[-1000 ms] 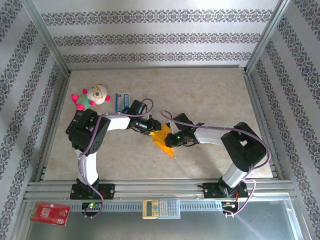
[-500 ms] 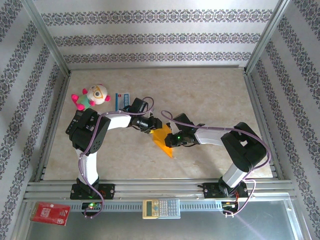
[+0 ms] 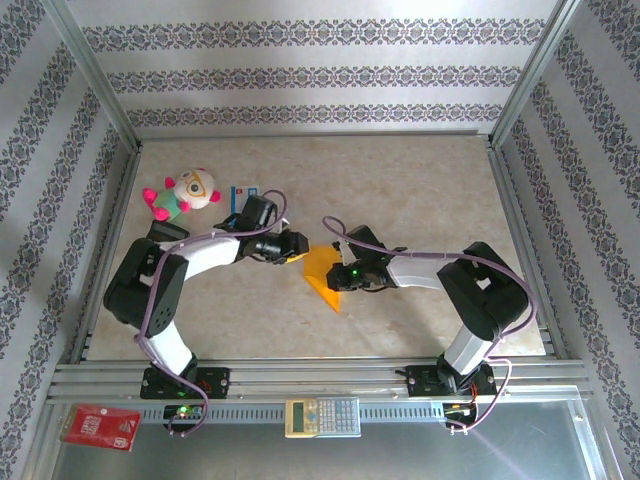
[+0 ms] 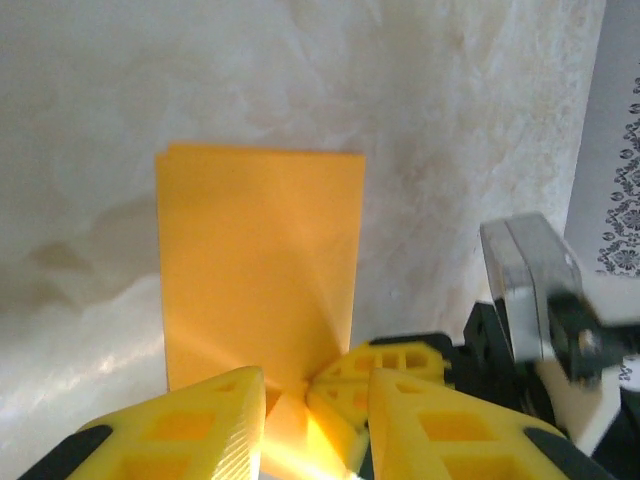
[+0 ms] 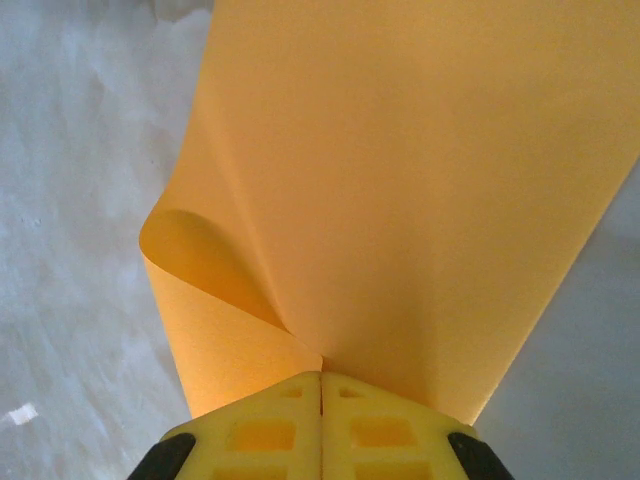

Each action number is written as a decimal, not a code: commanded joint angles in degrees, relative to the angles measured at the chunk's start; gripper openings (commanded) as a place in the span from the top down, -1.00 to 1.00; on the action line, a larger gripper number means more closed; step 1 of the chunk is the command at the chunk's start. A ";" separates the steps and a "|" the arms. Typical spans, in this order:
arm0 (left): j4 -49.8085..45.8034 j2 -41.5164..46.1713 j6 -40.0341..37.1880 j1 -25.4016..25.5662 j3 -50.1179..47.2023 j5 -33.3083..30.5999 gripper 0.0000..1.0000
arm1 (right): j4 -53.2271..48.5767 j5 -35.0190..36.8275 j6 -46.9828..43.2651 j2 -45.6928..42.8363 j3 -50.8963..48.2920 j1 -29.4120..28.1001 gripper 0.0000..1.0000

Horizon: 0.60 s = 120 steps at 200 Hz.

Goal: Fold a paper plane with a square sheet of paper (pick it up from the middle)
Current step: Third fold the triangle at the center of the table.

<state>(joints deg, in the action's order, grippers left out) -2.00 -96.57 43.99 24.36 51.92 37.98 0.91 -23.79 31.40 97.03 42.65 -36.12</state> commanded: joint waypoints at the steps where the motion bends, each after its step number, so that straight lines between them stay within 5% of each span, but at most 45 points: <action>1: 4.34 3.09 4.16 0.50 -5.11 -1.32 0.36 | -1.26 4.49 1.76 2.95 0.88 0.31 0.87; 120: 23.33 4.69 14.77 11.77 -16.53 -1.47 0.79 | -0.74 2.53 4.00 5.62 2.53 1.24 0.90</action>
<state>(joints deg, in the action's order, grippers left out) 12.91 -90.85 55.29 33.61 36.47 37.01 2.44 -23.68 34.65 100.29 45.80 -35.73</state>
